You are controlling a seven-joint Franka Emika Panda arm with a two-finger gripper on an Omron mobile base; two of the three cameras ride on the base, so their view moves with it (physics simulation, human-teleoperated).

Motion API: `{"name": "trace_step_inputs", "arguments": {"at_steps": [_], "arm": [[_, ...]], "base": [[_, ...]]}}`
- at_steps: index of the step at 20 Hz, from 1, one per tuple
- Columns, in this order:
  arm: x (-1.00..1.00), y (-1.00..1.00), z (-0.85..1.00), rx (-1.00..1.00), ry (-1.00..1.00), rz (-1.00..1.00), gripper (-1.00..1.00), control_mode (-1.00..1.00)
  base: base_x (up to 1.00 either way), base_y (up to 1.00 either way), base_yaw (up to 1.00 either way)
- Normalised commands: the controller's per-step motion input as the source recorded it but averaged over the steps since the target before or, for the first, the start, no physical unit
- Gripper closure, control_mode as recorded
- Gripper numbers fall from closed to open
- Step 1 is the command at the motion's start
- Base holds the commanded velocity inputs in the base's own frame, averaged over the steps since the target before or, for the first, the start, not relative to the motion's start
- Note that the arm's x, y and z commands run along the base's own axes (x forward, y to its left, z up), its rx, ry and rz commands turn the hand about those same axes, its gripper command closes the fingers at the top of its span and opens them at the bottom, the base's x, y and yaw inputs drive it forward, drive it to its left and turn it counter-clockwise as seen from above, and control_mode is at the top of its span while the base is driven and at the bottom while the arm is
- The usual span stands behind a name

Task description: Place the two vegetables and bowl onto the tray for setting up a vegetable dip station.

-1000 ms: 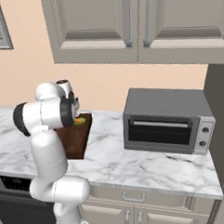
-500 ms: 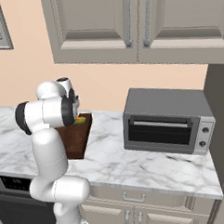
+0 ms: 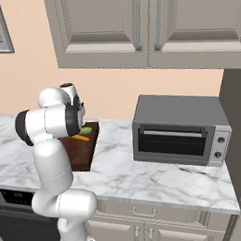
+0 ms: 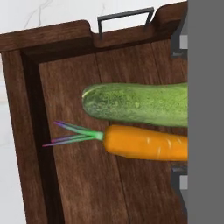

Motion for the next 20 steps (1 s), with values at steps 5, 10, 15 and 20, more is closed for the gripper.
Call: {"name": "trace_step_inputs", "arguments": {"at_steps": [5, 10, 15, 20], "arm": [[0.0, 0.0, 0.07, 0.0, -0.03, 0.0, -1.0, -1.0], [-0.18, 0.0, 0.28, 0.0, -0.01, 0.0, -1.0, -1.0], [-0.57, 0.0, 0.14, 0.0, 0.0, 0.0, -1.0, -1.0], [-0.68, -0.06, 0.14, 0.0, 0.0, -0.01, -1.0, -1.0]], "base": [[0.0, 0.0, 0.0], [0.0, 0.0, 0.0], [0.0, 0.0, 0.0], [0.0, 0.0, 0.0]]}}
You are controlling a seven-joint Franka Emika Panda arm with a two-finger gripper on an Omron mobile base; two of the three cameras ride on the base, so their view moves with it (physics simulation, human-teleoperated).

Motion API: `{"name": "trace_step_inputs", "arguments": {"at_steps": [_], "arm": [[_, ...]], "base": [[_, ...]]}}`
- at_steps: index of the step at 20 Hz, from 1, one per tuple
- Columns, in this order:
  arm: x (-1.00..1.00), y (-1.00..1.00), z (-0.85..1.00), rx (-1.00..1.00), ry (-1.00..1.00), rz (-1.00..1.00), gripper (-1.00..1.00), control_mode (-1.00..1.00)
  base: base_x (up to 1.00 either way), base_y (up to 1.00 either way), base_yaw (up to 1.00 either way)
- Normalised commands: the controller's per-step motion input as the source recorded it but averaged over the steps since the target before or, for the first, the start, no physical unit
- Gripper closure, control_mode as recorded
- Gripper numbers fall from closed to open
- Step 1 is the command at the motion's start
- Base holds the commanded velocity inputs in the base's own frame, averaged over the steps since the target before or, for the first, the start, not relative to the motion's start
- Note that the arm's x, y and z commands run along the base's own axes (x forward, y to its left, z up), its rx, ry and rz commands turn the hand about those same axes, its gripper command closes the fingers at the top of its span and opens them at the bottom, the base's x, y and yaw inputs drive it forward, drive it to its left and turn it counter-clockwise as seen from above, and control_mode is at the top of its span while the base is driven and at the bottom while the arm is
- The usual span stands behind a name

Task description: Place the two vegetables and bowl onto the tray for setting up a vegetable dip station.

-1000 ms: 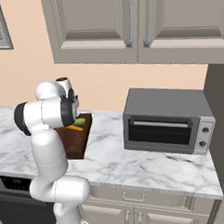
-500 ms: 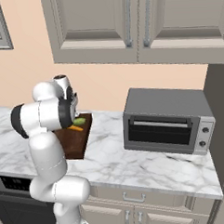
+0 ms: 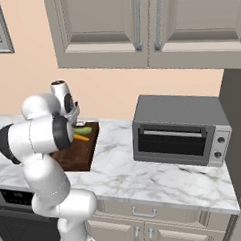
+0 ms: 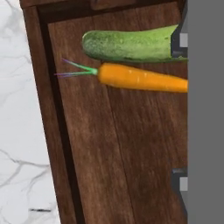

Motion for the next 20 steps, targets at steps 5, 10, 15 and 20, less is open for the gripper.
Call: {"name": "trace_step_inputs", "arguments": {"at_steps": [5, 10, 15, 20], "arm": [[-0.53, -0.19, 0.33, 0.0, 0.0, -0.07, -1.0, -1.0], [-0.4, -0.19, 0.45, 0.0, 0.0, -0.17, -1.0, -1.0], [-0.3, -0.24, 0.37, 0.0, 0.0, -0.23, -1.0, -1.0], [-0.5, -0.27, 0.06, 0.0, 0.0, -0.24, -1.0, -1.0]], "base": [[0.0, 0.0, 0.0], [0.0, 0.0, 0.0], [0.0, 0.0, 0.0], [0.0, 0.0, 0.0]]}}
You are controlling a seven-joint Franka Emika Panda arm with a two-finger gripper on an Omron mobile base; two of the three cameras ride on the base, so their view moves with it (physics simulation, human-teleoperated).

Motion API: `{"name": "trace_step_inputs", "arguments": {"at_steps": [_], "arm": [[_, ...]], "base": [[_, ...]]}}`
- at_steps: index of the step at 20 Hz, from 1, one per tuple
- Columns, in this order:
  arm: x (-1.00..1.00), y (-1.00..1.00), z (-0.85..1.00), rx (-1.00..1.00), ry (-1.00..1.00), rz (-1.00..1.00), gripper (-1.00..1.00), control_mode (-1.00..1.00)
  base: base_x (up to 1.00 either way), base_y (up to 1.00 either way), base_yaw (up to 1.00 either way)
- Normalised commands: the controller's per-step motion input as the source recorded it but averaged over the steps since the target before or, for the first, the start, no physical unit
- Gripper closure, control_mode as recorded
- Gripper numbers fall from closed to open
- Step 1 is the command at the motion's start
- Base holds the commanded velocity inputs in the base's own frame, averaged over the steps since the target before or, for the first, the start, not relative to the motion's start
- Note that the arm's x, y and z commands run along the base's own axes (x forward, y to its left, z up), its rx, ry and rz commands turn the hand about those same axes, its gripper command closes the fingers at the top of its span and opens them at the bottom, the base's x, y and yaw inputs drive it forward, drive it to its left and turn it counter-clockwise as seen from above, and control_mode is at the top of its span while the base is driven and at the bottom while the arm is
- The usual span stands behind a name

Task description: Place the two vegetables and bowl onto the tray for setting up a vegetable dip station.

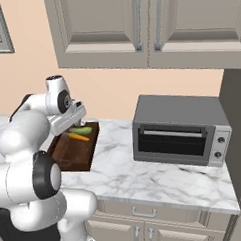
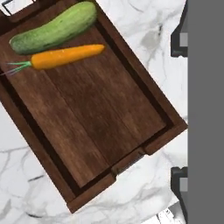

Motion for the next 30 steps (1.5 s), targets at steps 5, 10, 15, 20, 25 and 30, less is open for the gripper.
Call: {"name": "trace_step_inputs", "arguments": {"at_steps": [5, 10, 15, 20, 25, 30], "arm": [[-0.61, -0.21, 0.01, 0.03, 0.0, -0.25, -1.0, -1.0], [-0.48, -0.14, 0.06, 0.03, 0.0, -0.26, -1.0, -1.0], [-0.25, -0.01, 0.19, 0.0, -0.06, -0.23, -1.0, -1.0], [-0.12, 0.0, 0.28, 0.0, -0.07, -0.19, -1.0, -1.0], [-0.31, -0.13, 0.01, 0.06, -0.06, -0.19, -1.0, -1.0], [-0.1, -0.04, 0.0, 0.06, -0.04, -0.23, -1.0, -1.0]], "base": [[0.0, 0.0, 0.0], [0.0, 0.0, 0.0], [0.0, 0.0, 0.0], [0.0, 0.0, 0.0], [0.0, 0.0, 0.0], [0.0, 0.0, 0.0]]}}
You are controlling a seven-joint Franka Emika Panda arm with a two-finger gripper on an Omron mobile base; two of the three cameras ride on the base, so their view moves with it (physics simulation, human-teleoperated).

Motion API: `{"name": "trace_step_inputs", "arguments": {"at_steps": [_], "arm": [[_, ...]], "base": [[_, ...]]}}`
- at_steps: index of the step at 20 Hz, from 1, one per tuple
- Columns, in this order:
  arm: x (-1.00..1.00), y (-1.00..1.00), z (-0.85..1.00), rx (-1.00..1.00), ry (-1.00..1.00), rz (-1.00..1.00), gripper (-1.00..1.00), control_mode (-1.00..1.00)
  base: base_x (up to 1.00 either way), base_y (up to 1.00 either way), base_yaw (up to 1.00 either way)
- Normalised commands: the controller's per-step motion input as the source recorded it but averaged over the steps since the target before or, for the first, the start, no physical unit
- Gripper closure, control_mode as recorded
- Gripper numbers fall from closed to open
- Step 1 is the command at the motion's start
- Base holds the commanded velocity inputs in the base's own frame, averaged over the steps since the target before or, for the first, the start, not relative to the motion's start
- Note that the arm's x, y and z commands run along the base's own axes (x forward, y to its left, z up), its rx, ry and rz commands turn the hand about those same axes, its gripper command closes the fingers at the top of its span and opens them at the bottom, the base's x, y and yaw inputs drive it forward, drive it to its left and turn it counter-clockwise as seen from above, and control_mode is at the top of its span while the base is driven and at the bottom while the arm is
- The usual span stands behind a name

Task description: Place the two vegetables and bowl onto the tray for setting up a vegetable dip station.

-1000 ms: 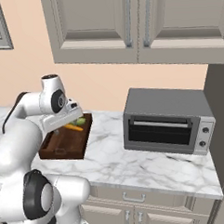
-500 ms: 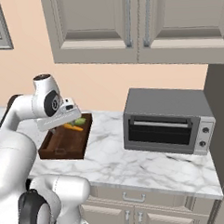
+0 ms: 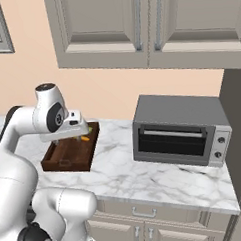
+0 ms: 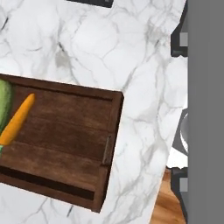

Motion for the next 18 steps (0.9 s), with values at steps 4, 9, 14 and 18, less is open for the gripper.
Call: {"name": "trace_step_inputs", "arguments": {"at_steps": [4, 9, 14, 18], "arm": [[0.0, 0.0, 0.0, 0.02, -0.02, -0.17, -1.0, -1.0], [0.0, 0.0, 0.0, 0.0, -0.01, -0.14, -1.0, -1.0], [0.0, 0.0, 0.0, 0.0, 0.0, -0.12, -1.0, -1.0], [0.0, 0.0, 0.0, 0.0, 0.0, -0.08, -1.0, -1.0]], "base": [[0.0, 0.0, 0.0], [0.0, 0.0, 0.0], [0.0, 0.0, 0.0], [0.0, 0.0, 0.0]]}}
